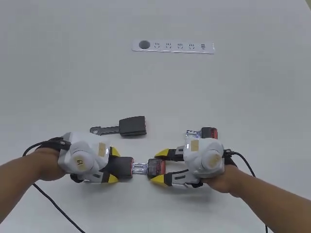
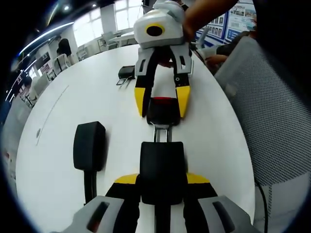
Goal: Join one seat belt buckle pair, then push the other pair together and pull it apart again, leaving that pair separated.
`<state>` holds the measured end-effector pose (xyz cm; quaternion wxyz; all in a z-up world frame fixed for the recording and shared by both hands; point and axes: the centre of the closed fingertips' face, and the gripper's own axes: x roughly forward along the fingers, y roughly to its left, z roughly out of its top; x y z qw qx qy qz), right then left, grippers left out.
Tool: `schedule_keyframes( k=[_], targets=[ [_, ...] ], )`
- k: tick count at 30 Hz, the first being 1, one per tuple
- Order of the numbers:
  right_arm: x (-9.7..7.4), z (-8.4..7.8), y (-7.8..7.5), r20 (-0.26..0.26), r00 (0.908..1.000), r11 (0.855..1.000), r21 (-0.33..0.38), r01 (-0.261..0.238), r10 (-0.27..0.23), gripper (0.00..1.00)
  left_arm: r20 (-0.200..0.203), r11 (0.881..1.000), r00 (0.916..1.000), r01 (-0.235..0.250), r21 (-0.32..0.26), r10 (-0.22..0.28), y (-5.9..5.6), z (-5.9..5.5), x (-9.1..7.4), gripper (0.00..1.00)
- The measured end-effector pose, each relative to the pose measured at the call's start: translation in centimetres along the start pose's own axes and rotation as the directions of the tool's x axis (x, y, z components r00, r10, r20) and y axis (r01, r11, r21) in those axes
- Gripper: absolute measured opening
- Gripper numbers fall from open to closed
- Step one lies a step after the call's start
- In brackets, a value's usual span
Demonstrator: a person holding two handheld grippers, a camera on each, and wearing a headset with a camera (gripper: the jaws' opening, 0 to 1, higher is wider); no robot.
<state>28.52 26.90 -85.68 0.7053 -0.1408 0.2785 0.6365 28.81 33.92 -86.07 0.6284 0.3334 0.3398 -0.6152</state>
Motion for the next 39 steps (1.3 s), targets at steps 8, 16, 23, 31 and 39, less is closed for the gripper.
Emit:
schedule_keyframes(
  k=[8,16,23,31,39],
  targets=[
    [1.0,0.7,-0.1,0.007,0.9998,1.000,-0.006,-0.017,0.017,0.37,-0.003,1.000,1.0000,-0.001,-0.001,0.001,0.1,0.0,0.1,0.35],
    [1.2,0.9,-0.2,0.006,0.9997,1.000,0.012,-0.025,0.025,0.37,-0.001,1.000,1.0000,-0.002,-0.008,0.002,0.1,0.0,0.1,0.35],
    [1.5,1.1,-0.1,0.004,0.9998,1.000,0.016,-0.017,0.017,0.36,-0.004,1.000,1.0000,-0.001,-0.005,0.001,0.2,0.0,0.1,0.35],
    [2.0,1.5,-0.2,0.000,0.9999,1.000,0.015,-0.017,0.017,0.36,-0.010,1.000,0.9999,0.004,0.002,-0.004,0.3,0.0,0.1,0.35],
    [2.6,1.9,-0.1,0.002,0.9999,1.000,0.018,-0.014,0.014,0.36,-0.018,1.000,0.9998,0.003,-0.001,-0.003,0.4,0.0,0.1,0.35]
  ],
)
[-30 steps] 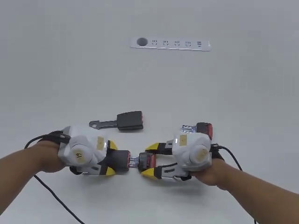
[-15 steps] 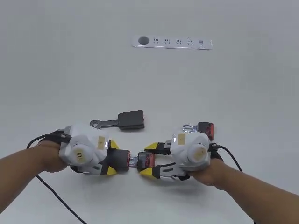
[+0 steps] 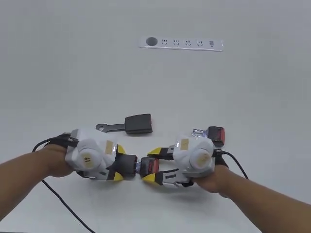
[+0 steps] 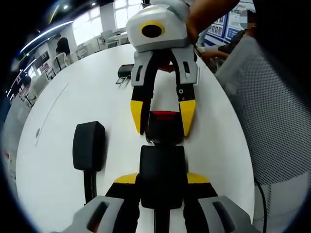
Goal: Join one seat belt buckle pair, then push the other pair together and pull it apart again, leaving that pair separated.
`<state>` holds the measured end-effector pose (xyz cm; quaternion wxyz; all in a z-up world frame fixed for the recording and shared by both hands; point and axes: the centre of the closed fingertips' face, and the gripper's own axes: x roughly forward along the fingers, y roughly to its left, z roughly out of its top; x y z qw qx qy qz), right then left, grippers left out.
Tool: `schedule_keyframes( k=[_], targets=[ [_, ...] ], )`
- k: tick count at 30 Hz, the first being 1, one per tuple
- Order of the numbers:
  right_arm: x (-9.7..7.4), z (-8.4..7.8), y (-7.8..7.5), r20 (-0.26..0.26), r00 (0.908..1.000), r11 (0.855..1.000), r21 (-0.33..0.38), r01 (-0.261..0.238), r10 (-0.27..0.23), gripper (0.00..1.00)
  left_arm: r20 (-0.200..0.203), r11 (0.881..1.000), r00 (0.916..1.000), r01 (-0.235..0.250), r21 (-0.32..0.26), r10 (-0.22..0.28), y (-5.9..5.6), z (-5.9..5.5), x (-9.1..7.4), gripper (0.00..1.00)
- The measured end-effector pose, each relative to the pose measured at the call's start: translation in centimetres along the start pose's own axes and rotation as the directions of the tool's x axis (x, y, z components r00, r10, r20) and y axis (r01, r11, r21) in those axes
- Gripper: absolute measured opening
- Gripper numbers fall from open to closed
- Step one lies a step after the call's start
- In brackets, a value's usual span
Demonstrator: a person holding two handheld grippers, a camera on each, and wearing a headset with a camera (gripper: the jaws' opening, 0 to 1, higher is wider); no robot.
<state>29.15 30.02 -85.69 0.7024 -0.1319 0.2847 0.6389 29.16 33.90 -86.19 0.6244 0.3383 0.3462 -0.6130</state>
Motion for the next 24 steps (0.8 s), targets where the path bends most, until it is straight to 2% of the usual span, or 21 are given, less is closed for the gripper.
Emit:
schedule_keyframes(
  k=[10,12,24],
  targets=[
    [0.23,0.22,0.25,-0.002,1.0000,1.000,0.000,0.007,-0.007,0.36,-0.003,1.000,1.0000,0.001,0.004,-0.001,-0.23,0.05,-0.06,0.35],
    [0.27,0.17,0.26,-0.011,0.9999,1.000,0.018,0.007,-0.006,0.36,-0.002,1.000,1.0000,0.003,0.002,-0.003,-0.26,0.15,-0.14,0.35],
    [0.46,0.32,0.20,-0.021,0.9997,1.000,-0.003,0.014,-0.014,0.36,-0.001,1.000,1.0000,-0.001,-0.003,0.001,-0.13,0.07,-0.26,0.35]
  ],
)
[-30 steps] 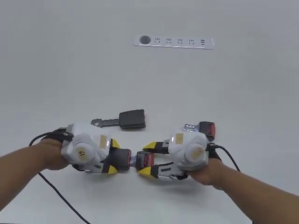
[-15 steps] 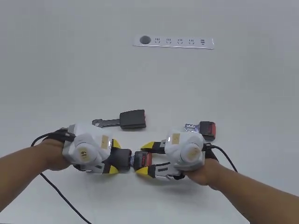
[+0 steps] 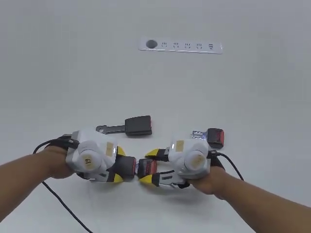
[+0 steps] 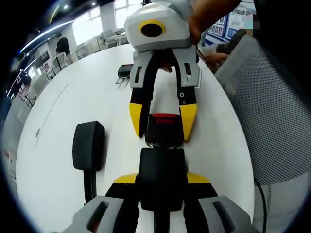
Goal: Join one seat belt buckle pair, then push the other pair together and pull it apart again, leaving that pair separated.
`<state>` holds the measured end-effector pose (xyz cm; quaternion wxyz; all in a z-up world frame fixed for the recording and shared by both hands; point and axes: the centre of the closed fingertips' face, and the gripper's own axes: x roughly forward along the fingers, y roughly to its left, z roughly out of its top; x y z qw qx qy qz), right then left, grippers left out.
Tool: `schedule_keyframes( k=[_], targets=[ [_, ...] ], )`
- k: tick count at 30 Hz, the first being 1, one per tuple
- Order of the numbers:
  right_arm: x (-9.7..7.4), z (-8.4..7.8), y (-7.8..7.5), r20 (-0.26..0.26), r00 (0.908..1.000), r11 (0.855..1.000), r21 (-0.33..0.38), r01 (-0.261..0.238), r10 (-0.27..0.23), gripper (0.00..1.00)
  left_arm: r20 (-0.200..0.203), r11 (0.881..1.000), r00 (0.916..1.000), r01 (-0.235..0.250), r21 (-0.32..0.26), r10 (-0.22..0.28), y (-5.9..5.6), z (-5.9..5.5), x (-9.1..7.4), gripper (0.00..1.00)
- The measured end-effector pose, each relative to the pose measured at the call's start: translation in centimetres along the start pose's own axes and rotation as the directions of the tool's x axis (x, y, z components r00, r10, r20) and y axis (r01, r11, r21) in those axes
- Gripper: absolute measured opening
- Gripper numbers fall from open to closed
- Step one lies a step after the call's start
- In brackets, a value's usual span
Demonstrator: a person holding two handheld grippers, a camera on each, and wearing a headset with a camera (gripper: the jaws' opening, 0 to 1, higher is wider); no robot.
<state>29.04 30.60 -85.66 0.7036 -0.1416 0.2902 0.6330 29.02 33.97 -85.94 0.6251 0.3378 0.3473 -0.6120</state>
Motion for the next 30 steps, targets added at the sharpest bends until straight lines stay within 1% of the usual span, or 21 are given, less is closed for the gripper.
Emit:
schedule_keyframes(
  k=[14,17,20,22,26,28,30],
  targets=[
    [-0.13,-0.02,0.01,0.004,0.9999,1.000,-0.018,0.013,-0.013,0.36,0.020,1.000,0.9998,0.000,0.001,0.000,0.09,-0.06,0.02,0.35],
    [-0.18,-0.09,-0.07,0.013,0.9999,1.000,-0.020,0.012,-0.012,0.36,0.027,1.000,0.9996,0.002,0.006,-0.002,0.03,-0.03,0.01,0.35],
    [-0.20,-0.06,0.00,0.015,0.9998,0.999,-0.028,0.014,-0.014,0.36,0.052,1.000,0.9986,0.002,0.009,-0.002,0.04,-0.15,-0.11,0.35],
    [-0.20,-0.13,0.02,0.007,0.9997,0.998,-0.060,0.022,-0.022,0.36,0.060,1.000,0.9982,0.003,0.012,-0.004,0.03,-0.14,-0.15,0.35],
    [-0.26,-0.19,0.09,0.012,0.9993,0.997,-0.074,0.035,-0.034,0.35,0.085,1.000,0.9964,0.008,0.017,-0.009,0.03,-0.14,-0.21,0.35],
    [-0.27,-0.18,0.09,0.013,0.9992,0.997,-0.074,0.039,-0.038,0.35,0.097,1.000,0.9952,0.010,0.018,-0.012,0.02,-0.14,-0.27,0.35],
    [-0.33,-0.16,0.06,0.019,0.9990,0.997,-0.059,0.042,-0.041,0.35,0.112,1.000,0.9936,0.011,0.015,-0.012,0.02,-0.17,-0.30,0.35]
  ],
)
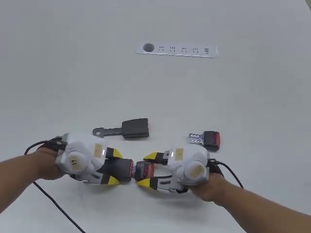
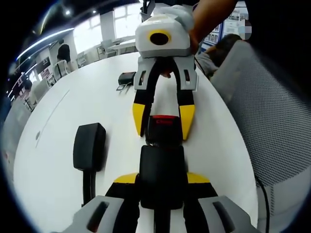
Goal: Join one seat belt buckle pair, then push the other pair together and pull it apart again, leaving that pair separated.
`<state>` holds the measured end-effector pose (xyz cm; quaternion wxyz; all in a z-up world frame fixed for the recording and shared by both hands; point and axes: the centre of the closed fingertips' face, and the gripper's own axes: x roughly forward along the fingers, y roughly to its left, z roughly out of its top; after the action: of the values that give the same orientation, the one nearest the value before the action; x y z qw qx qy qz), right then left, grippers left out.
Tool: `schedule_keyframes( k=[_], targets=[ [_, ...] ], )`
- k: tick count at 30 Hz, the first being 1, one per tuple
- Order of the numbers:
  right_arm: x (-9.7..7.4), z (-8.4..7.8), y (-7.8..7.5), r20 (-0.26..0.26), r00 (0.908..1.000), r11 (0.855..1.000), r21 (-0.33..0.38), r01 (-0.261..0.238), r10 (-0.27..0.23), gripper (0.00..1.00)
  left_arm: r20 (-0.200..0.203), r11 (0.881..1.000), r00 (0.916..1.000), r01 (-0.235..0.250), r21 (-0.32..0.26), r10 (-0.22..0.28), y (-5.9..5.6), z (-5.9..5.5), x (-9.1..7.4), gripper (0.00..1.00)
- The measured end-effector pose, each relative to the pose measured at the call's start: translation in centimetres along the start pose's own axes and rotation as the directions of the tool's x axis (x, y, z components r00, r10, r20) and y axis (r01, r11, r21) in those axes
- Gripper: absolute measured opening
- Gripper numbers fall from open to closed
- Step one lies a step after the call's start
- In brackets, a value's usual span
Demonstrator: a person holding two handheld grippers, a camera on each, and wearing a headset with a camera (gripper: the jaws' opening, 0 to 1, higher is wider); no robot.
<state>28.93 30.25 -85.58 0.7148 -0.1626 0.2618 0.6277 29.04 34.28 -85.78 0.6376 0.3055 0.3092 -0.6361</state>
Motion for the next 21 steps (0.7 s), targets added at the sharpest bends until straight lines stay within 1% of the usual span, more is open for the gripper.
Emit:
schedule_keyframes(
  k=[5,8,11,17,21],
  targets=[
    [-0.06,-0.04,-0.01,0.012,0.9999,1.000,0.008,0.012,-0.012,0.35,0.029,1.000,0.9996,-0.006,-0.009,0.007,-0.07,0.03,0.03,0.35],
    [-0.11,-0.08,0.06,0.014,0.9998,1.000,0.011,0.015,-0.016,0.35,0.035,1.000,0.9993,-0.010,-0.017,0.011,-0.12,0.10,0.04,0.35],
    [-0.16,-0.08,0.09,0.016,0.9997,1.000,0.017,0.018,-0.019,0.35,0.050,1.000,0.9986,-0.014,-0.028,0.016,-0.19,0.09,0.01,0.35],
    [-0.24,-0.24,0.08,0.022,0.9996,1.000,0.026,0.018,-0.018,0.35,0.056,1.000,0.9984,0.006,-0.011,-0.006,-0.21,0.14,0.05,0.35],
    [-0.26,-0.22,0.05,0.024,0.9996,0.999,0.027,0.017,-0.018,0.34,0.067,1.000,0.9977,0.009,-0.009,-0.008,-0.16,0.09,0.03,0.35]
  ],
)
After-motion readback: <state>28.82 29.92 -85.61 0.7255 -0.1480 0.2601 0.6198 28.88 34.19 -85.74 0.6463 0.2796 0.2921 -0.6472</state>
